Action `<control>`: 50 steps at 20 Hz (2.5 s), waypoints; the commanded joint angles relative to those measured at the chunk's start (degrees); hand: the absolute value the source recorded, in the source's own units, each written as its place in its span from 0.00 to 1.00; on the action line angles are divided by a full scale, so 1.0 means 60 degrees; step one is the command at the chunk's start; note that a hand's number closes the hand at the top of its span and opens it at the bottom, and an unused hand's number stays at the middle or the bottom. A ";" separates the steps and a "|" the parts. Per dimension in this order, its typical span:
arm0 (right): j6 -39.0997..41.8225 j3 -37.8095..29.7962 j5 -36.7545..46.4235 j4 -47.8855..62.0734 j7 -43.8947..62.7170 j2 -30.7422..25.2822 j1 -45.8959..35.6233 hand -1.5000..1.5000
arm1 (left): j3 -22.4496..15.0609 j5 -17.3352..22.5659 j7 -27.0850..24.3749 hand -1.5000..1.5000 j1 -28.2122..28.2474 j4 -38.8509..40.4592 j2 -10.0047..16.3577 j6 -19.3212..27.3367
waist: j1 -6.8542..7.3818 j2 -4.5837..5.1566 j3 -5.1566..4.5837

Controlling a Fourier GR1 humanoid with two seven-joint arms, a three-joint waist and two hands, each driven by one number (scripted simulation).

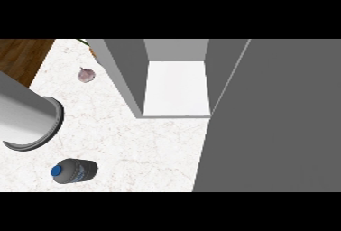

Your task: Pick up the bottled water, place it into the cabinet and close the cabinet

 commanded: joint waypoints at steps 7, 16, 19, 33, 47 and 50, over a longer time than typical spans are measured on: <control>-0.0622 0.0741 0.1529 -0.1098 0.0682 -0.0428 -0.0034 0.00 | -0.0173 0.0281 -0.1437 0.00 -0.0067 0.0768 -0.0644 -0.0058 | 0.0042 -0.0009 -0.0020; -0.1078 0.1038 0.1643 -0.0455 0.0216 -0.0687 -0.0159 0.00 | 0.1178 0.1657 -0.2347 0.00 -0.0531 0.2546 -0.0826 -0.0724 | 0.0026 0.0007 -0.0016; -0.1121 0.0933 0.1503 -0.1065 0.0820 -0.0962 -0.0332 0.00 | 0.1315 0.1644 -0.2800 0.00 -0.1022 0.3430 -0.0879 -0.0890 | -0.0022 0.0020 -0.0016; -0.1651 0.1298 0.1489 -0.1471 0.0212 -0.1818 0.0312 0.00 | 0.1792 0.3262 -0.5872 0.00 -0.1312 0.6715 -0.1705 -0.2374 | -0.0042 0.0011 -0.0014; -0.2256 0.1641 0.1794 -0.0978 0.0429 -0.1811 -0.0435 0.00 | 0.2668 0.4448 -0.7831 0.00 -0.3065 1.0046 -0.1638 -0.2725 | -0.0035 0.0030 -0.0013; -0.2160 0.1590 0.1437 -0.1376 0.0156 -0.2243 0.0008 0.00 | 0.2222 0.4959 -0.8684 0.00 -0.2736 1.0536 -0.1715 -0.2629 | -0.0050 0.0019 -0.0007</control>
